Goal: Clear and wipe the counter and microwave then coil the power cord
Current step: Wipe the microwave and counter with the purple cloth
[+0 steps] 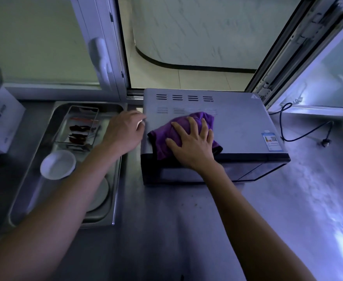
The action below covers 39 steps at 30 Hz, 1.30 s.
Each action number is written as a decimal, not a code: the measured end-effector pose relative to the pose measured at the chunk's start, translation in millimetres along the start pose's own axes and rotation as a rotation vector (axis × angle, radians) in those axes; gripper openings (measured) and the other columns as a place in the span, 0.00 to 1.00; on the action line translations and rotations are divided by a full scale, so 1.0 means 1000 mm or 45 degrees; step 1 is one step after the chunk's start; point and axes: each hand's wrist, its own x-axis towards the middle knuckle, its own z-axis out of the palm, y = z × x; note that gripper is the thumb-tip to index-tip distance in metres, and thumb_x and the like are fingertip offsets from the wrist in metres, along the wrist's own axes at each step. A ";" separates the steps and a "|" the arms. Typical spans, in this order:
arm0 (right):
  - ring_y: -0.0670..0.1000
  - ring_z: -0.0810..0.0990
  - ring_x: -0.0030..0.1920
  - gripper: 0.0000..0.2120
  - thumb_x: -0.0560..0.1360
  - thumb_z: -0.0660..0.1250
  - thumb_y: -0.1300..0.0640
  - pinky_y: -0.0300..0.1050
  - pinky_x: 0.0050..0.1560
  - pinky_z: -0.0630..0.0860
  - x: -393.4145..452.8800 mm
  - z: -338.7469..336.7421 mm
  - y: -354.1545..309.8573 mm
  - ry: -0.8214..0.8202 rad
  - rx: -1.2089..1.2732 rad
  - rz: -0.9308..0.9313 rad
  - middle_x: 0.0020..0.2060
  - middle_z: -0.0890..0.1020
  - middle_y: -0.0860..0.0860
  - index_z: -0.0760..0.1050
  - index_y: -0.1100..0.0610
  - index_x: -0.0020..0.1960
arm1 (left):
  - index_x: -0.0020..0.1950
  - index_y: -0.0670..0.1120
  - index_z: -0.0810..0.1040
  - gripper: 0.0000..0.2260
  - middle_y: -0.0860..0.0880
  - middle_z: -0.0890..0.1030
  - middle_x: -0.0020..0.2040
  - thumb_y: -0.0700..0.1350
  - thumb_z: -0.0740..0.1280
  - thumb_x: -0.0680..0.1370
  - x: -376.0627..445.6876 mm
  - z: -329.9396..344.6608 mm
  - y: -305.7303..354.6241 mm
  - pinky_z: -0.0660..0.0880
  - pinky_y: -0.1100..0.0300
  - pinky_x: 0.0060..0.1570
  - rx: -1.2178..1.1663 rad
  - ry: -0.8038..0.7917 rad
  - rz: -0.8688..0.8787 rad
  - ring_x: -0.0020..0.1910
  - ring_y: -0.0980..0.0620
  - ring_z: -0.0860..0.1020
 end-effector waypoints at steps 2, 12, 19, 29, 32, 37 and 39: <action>0.63 0.40 0.78 0.31 0.75 0.49 0.29 0.66 0.76 0.40 -0.015 0.005 -0.011 0.049 0.003 -0.008 0.79 0.50 0.51 0.55 0.36 0.76 | 0.63 0.45 0.80 0.14 0.47 0.81 0.62 0.42 0.62 0.80 -0.002 -0.002 -0.002 0.75 0.46 0.57 -0.038 -0.006 -0.002 0.58 0.42 0.78; 0.65 0.40 0.78 0.35 0.71 0.50 0.26 0.68 0.75 0.40 0.004 0.018 -0.047 0.060 -0.001 0.084 0.79 0.50 0.51 0.55 0.35 0.76 | 0.63 0.48 0.80 0.15 0.52 0.79 0.65 0.52 0.62 0.81 0.013 0.001 -0.013 0.73 0.51 0.61 -0.078 -0.075 -0.020 0.63 0.47 0.75; 0.66 0.39 0.78 0.35 0.71 0.49 0.25 0.70 0.74 0.38 0.070 0.014 -0.048 0.033 -0.009 0.109 0.80 0.50 0.52 0.54 0.35 0.76 | 0.64 0.45 0.80 0.18 0.48 0.80 0.64 0.53 0.59 0.82 0.041 0.002 -0.016 0.74 0.45 0.60 -0.113 -0.069 -0.014 0.62 0.44 0.76; 0.66 0.39 0.78 0.39 0.67 0.49 0.22 0.71 0.73 0.39 0.160 0.007 -0.053 0.017 0.001 0.146 0.80 0.50 0.51 0.56 0.35 0.75 | 0.69 0.44 0.76 0.18 0.45 0.78 0.67 0.50 0.62 0.82 0.062 -0.004 -0.044 0.72 0.44 0.63 -0.139 -0.064 -0.033 0.66 0.42 0.74; 0.66 0.40 0.78 0.39 0.67 0.50 0.23 0.70 0.74 0.40 0.166 0.006 -0.052 0.021 0.010 0.146 0.79 0.50 0.50 0.56 0.34 0.75 | 0.69 0.44 0.76 0.18 0.45 0.77 0.68 0.50 0.62 0.82 0.060 -0.009 -0.049 0.71 0.45 0.63 -0.141 -0.046 -0.014 0.66 0.43 0.73; 0.66 0.40 0.78 0.39 0.66 0.49 0.23 0.70 0.75 0.40 0.140 0.007 -0.048 0.000 0.015 0.115 0.80 0.50 0.50 0.54 0.34 0.75 | 0.67 0.43 0.77 0.17 0.45 0.78 0.66 0.49 0.63 0.82 0.047 -0.014 -0.047 0.72 0.45 0.62 -0.136 -0.024 -0.022 0.64 0.41 0.74; 0.66 0.41 0.78 0.38 0.67 0.49 0.23 0.69 0.75 0.41 0.119 0.006 -0.043 0.000 0.009 0.072 0.80 0.51 0.50 0.54 0.34 0.75 | 0.67 0.44 0.78 0.16 0.45 0.79 0.66 0.48 0.63 0.82 0.041 -0.016 -0.042 0.71 0.46 0.63 -0.153 -0.010 -0.035 0.65 0.42 0.74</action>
